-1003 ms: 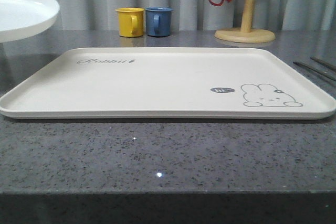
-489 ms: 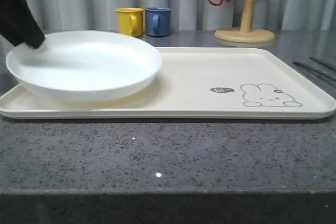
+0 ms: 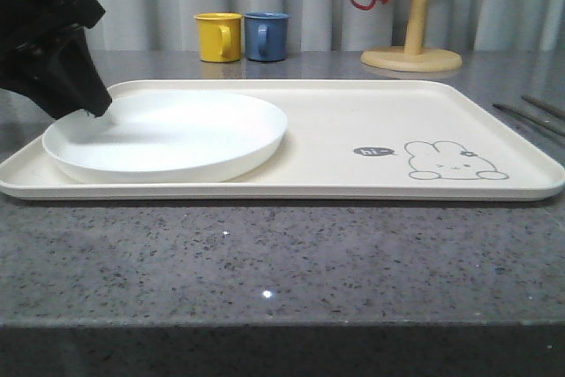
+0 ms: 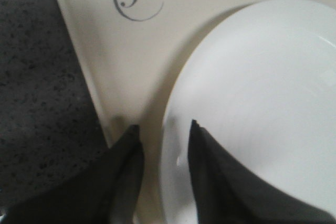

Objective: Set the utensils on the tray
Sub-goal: 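Release the plate on the tray and withdraw the left gripper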

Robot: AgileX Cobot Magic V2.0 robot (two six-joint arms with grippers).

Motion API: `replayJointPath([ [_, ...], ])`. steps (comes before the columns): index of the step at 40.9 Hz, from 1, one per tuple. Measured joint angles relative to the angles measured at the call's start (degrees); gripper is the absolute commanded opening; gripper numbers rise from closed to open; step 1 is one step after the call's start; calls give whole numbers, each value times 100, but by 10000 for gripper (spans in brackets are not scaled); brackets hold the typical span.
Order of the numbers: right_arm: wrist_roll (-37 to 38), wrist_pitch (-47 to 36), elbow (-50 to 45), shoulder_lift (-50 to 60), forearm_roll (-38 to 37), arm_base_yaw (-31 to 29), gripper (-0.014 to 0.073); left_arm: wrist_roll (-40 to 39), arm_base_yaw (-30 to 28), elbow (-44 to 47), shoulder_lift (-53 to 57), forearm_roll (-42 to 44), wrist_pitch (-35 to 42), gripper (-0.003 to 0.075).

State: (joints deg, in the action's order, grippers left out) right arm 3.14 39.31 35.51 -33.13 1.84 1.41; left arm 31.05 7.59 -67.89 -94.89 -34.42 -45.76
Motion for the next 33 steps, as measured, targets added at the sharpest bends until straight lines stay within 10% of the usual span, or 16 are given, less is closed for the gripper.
replayJointPath([
  [14, 0, 0, 0, 0, 0, 0, 508, 0, 79, 32, 1338, 581, -43, 390],
  [22, 0, 0, 0, 0, 0, 0, 508, -102, 1254, 680, 2852, 1292, -305, 389],
  [33, 0, 0, 0, 0, 0, 0, 508, -2277, 2447, 1567, 4173, 3378, -399, 389],
])
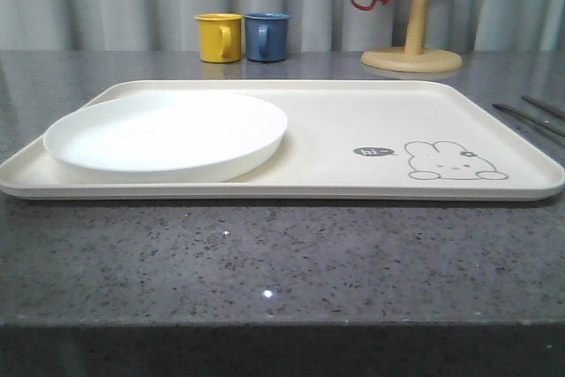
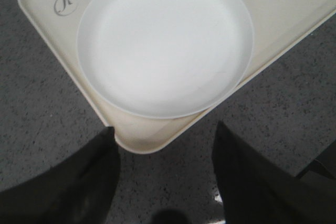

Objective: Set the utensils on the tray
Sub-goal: 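Release the plate on the tray and withdraw the left gripper, then grasp the steel fork with the right gripper and lift it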

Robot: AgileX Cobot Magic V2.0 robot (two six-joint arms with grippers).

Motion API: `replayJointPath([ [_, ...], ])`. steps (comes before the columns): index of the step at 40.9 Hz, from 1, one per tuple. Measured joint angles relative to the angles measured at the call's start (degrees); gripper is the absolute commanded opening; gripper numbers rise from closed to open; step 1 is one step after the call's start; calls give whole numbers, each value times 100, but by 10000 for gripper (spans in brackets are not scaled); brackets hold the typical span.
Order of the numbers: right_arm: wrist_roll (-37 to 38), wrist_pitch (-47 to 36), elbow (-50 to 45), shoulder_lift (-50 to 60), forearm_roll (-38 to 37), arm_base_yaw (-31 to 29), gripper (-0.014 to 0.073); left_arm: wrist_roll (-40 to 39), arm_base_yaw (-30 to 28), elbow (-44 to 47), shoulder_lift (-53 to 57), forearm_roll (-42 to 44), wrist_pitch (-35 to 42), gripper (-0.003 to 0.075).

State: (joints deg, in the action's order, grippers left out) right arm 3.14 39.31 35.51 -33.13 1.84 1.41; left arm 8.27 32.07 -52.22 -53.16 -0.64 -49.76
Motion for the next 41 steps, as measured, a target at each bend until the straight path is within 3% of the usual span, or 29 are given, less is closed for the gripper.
replayJointPath([
  [11, 0, 0, 0, 0, 0, 0, 508, -396, 107, 445, 1188, 251, 28, 389],
  [22, -10, -12, 67, -99, 116, 0, 507, -419, 115, 477, 1468, 262, 36, 389],
  [37, -222, 1232, 1338, -1940, 163, 390, 506, -424, 115, 477, 1468, 255, 36, 389],
  [41, -228, 1366, 1631, -2545, 174, 459, 443, -424, 115, 477, 1468, 255, 36, 389],
])
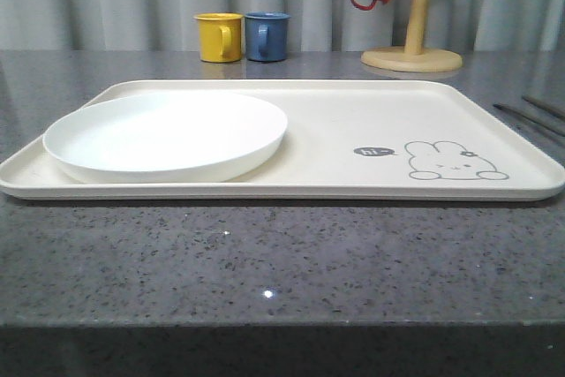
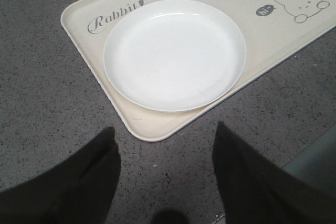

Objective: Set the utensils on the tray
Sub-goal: 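Grasp the steel fork with the right gripper and lift it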

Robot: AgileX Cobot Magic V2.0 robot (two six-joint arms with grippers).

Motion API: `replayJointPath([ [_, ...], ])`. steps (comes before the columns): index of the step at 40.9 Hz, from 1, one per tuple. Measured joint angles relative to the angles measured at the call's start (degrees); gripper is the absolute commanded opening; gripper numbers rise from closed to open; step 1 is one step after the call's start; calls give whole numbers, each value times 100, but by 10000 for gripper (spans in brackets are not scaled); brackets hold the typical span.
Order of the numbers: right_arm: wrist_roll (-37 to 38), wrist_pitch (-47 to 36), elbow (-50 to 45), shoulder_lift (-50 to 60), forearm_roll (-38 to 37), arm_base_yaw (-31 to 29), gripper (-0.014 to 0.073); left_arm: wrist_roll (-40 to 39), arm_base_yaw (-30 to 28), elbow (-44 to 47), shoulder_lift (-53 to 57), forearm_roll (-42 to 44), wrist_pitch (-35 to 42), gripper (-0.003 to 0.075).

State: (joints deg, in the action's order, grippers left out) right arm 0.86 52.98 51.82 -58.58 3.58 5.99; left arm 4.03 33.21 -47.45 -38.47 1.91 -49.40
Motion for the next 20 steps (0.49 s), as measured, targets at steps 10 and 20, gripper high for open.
replayJointPath([
  [10, -22, 243, 811, -1478, -178, 9, 285, 0, 0, 0, 0, 0, 0, 389],
  [20, 2, 251, 1440, -2525, -178, 9, 285, 0, 0, 0, 0, 0, 0, 389],
])
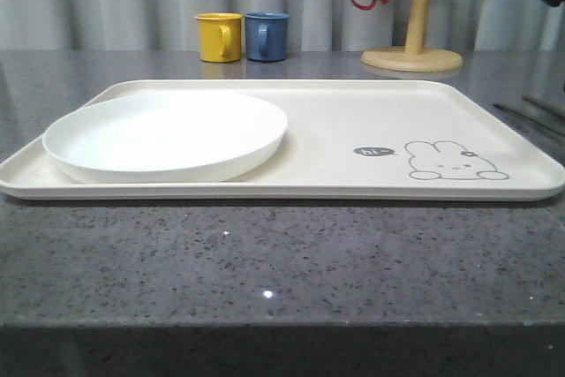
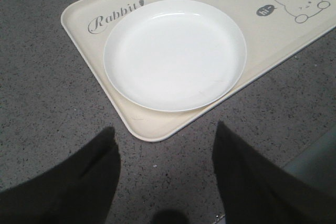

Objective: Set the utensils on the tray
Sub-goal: 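Grasp the steel fork with the right gripper and lift it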

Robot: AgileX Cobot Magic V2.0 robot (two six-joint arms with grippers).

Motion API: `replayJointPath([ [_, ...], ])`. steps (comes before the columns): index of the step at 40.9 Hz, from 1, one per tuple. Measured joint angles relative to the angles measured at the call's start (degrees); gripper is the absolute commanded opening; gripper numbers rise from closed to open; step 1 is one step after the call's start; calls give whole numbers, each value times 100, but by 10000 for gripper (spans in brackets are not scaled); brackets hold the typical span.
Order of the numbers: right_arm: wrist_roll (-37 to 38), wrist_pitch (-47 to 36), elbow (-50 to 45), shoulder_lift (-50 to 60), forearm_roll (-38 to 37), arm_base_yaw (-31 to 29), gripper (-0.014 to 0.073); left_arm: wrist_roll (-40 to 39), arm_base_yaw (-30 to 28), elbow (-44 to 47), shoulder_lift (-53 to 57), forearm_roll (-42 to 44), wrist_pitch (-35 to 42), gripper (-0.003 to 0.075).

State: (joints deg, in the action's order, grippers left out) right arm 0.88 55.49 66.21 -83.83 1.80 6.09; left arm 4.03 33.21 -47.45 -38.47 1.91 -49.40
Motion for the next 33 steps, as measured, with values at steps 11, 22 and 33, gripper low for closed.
replayJointPath([
  [11, 182, 0, 369, -740, 0, 0, 285, 0, 0, 0, 0, 0, 0, 389],
  [22, 209, 0, 403, -952, -18, -22, 131, 0, 0, 0, 0, 0, 0, 389],
  [33, 221, -71, 416, -993, -18, -43, 82, 0, 0, 0, 0, 0, 0, 389],
])
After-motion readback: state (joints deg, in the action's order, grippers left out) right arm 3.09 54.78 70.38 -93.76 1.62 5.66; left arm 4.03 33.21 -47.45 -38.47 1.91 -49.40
